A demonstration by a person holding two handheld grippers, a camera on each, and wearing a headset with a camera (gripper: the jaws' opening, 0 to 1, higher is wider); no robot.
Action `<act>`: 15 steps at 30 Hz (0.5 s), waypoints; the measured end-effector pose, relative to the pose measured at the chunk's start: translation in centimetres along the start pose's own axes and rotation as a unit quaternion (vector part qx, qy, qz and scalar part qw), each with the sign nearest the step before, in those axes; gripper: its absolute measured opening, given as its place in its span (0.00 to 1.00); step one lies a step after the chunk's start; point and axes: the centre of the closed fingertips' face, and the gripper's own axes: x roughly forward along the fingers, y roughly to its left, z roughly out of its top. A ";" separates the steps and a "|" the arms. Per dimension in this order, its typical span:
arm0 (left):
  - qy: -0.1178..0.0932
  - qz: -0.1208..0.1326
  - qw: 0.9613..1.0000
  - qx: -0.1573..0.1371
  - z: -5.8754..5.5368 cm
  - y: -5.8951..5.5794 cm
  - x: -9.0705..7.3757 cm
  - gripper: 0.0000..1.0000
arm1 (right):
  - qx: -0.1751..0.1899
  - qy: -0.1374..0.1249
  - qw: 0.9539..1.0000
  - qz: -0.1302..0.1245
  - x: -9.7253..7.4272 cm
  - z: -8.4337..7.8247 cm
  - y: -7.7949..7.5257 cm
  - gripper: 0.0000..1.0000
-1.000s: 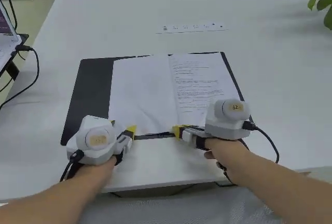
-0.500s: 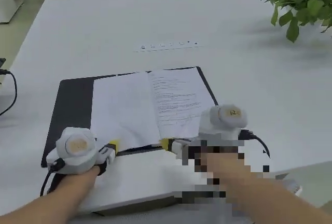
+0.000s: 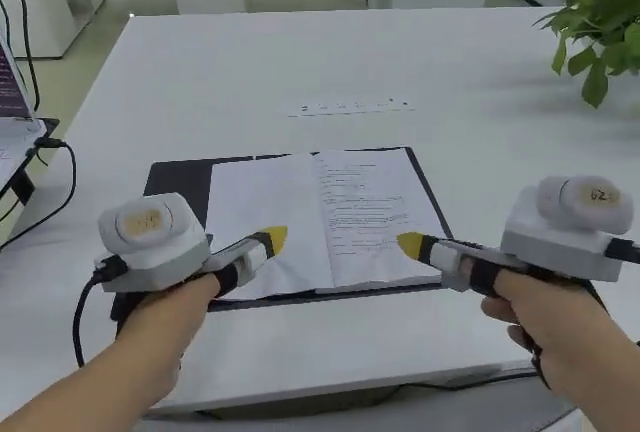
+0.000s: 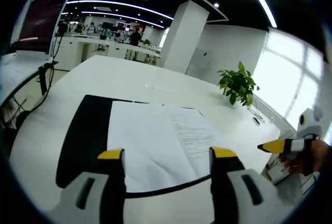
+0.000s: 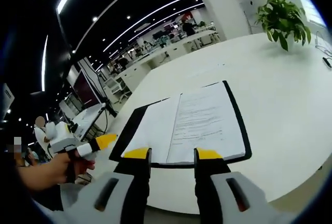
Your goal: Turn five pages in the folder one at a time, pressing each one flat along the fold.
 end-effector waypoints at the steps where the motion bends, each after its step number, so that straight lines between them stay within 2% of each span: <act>1: -0.001 0.000 1.000 0.001 0.1 -0.1 -0.2 0.72 | -0.010 0.000 1.000 -0.004 -0.2 0.0 -0.1 0.35; 4: 0.005 0.013 0.999 0.030 0.4 -0.3 -2.2 0.82 | -0.029 -0.002 1.000 -0.009 -0.6 -0.3 -0.2 0.48; 8: 0.003 0.018 0.999 0.044 0.6 -0.4 -4.3 0.90 | -0.045 -0.006 0.999 -0.015 -1.5 -0.5 -0.7 0.63; 10: 0.002 0.029 0.998 0.057 0.7 0.0 -5.3 0.97 | -0.073 -0.009 0.997 -0.017 -2.0 -0.2 -0.6 0.71; 12: -0.002 0.034 0.997 0.070 0.8 0.5 -6.1 0.99 | -0.109 -0.029 0.993 -0.025 -2.6 0.7 -0.6 0.79; 13: -0.006 0.037 0.996 0.080 0.9 0.7 -6.7 0.99 | -0.120 -0.040 0.992 -0.023 -2.9 1.1 -0.4 0.84; 15: -0.004 0.037 0.996 0.081 0.9 1.2 -7.3 0.99 | -0.122 -0.044 0.991 -0.023 -3.3 1.3 -0.4 0.91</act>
